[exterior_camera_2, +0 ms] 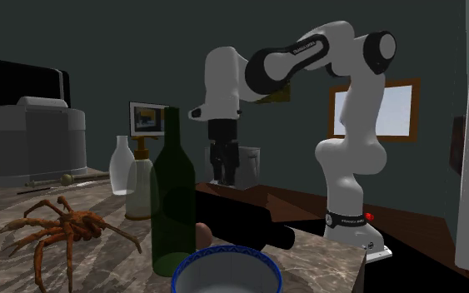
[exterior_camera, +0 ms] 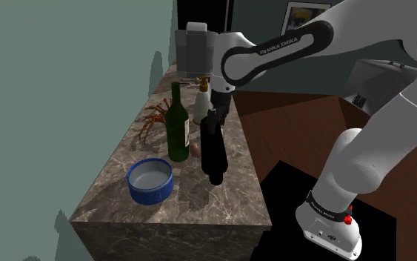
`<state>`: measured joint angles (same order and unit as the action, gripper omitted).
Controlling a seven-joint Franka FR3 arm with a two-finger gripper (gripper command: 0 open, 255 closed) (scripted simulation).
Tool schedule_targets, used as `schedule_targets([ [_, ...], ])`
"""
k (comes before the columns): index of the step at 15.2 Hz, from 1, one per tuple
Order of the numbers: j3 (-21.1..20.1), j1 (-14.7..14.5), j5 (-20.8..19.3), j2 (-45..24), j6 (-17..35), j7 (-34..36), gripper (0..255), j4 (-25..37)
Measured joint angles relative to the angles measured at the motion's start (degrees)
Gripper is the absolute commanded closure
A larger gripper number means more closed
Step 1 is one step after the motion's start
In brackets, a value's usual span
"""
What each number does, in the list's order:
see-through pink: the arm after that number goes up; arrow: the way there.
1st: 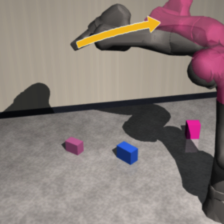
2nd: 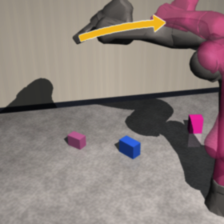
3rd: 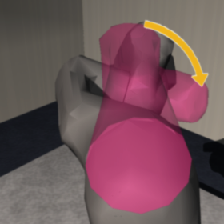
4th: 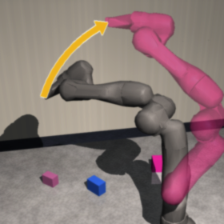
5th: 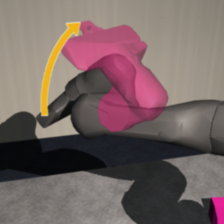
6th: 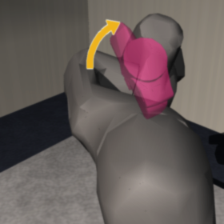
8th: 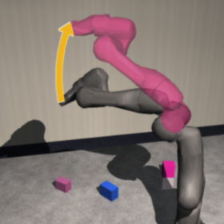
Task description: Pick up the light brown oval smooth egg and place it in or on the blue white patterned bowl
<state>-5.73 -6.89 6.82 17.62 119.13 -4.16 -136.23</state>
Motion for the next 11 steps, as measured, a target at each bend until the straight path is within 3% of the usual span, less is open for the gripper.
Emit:
schedule_targets([
  [8,-3.5,-1.9,-3.0,-12.7,11.4,2.8,0,7.3],
  [11,-3.8,-2.0,-3.6,-18.3,13.2,3.2,0,7.8],
])
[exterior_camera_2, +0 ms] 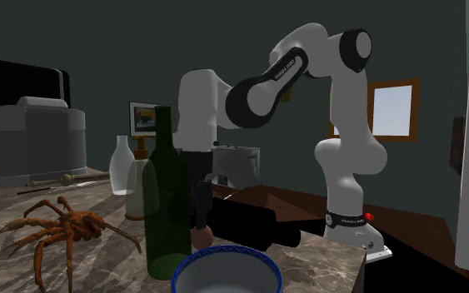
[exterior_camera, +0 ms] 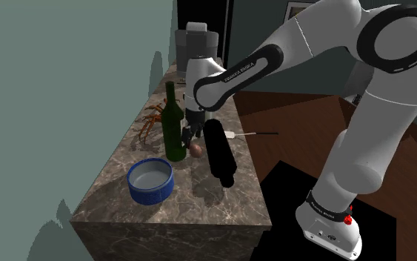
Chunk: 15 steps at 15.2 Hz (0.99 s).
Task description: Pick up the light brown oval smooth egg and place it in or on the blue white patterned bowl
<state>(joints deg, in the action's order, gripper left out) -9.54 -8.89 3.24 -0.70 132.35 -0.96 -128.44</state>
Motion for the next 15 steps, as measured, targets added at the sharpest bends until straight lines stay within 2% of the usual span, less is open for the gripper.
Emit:
schedule_targets([
  [5,0.0,0.0,-0.3,-2.7,3.8,0.1,0,-1.9],
  [11,0.0,0.0,-0.4,-3.1,4.3,0.1,0,-2.2],
  [12,0.0,0.0,-0.4,-3.1,4.3,0.1,255,-2.2],
  [15,0.0,0.0,-0.4,-3.2,4.3,0.1,255,-2.2],
])
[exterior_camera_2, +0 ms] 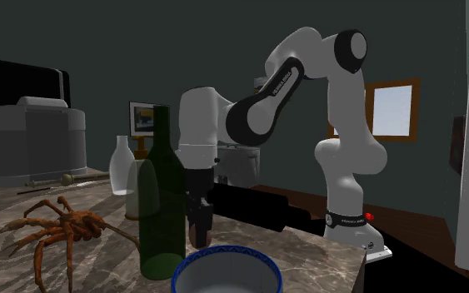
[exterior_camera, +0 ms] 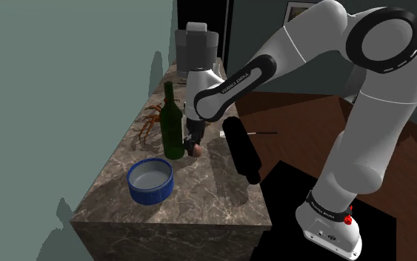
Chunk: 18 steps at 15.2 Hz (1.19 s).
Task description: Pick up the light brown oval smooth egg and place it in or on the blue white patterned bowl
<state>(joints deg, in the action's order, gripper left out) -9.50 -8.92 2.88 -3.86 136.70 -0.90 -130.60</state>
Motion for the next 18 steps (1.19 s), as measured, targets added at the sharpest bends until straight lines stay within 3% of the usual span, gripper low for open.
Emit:
schedule_targets([
  [8,0.0,0.0,0.0,0.2,-0.3,0.0,255,0.1],
  [18,0.0,0.1,0.6,4.6,-7.5,-0.2,255,3.0],
])
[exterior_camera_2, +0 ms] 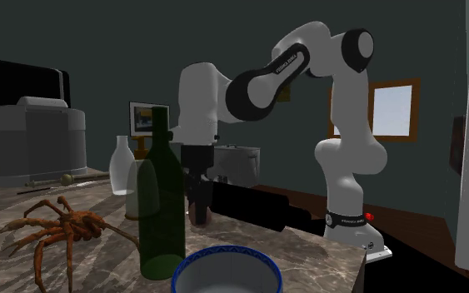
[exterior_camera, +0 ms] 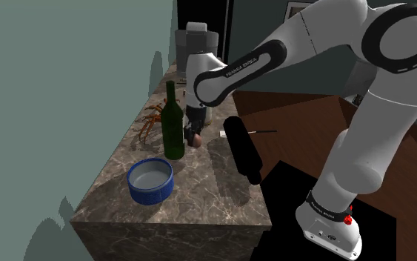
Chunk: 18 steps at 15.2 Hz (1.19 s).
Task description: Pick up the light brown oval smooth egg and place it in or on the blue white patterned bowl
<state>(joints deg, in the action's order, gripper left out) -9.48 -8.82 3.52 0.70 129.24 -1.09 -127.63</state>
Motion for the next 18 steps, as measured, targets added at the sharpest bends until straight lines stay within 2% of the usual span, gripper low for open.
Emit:
schedule_targets([
  [18,0.3,0.2,0.5,5.3,-13.9,0.0,255,8.6],
])
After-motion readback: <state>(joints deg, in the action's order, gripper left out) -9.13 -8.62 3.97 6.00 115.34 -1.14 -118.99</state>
